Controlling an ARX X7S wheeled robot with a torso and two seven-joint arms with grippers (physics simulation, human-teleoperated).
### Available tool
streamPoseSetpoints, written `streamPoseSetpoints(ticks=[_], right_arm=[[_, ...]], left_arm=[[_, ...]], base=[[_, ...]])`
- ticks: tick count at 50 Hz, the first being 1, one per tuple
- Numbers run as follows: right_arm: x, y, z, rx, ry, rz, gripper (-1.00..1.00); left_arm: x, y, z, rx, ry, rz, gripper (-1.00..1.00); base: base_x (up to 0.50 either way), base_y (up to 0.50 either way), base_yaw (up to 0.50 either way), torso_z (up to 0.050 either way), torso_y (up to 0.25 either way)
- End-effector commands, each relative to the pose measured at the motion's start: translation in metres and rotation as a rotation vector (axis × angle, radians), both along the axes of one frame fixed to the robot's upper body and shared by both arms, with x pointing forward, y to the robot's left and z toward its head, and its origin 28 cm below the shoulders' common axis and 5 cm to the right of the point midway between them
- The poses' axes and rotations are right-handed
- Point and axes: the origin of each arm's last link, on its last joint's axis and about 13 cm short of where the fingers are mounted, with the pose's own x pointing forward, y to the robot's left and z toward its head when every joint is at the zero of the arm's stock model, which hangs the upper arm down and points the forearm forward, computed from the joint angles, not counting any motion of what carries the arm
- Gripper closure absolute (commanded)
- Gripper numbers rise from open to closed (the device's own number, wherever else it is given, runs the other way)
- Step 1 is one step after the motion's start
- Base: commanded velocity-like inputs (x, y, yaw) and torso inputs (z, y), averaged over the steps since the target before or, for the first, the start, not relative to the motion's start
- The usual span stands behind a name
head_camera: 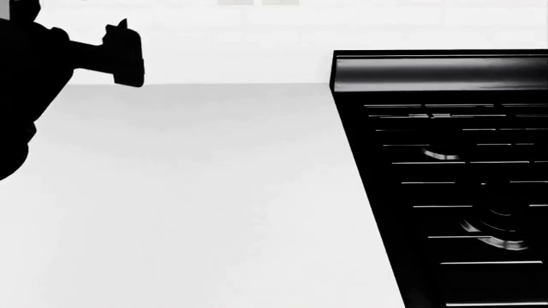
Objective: Pick and place the shaker into the drawer. Then close the cabinet.
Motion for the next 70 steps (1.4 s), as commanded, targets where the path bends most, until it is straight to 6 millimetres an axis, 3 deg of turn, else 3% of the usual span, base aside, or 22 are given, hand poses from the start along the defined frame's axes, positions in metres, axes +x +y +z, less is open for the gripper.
streamPoseSetpoints(ticks=[1, 43, 70], right_arm=[[0.043, 0.033, -0.013, -0.114, 0.112, -0.010, -1.00], [0.103, 0.075, -0.027, -0.226, 0.305, -0.160, -1.00], [0.119, 0.087, -0.046, -0.235, 0.356, -0.188, -1.00]], left_arm=[[0.000, 0.002, -0.002, -0.002, 0.002, 0.005, -1.00], [0.001, 0.006, -0.007, -0.011, 0.012, 0.007, -1.00], [-0.002, 0.016, -0.014, -0.020, 0.022, 0.022, -1.00]], base=[[0.00, 0.00, 0.00, 0.000, 0.000], [0.00, 0.00, 0.00, 0.000, 0.000], [0.00, 0.00, 0.00, 0.000, 0.000]])
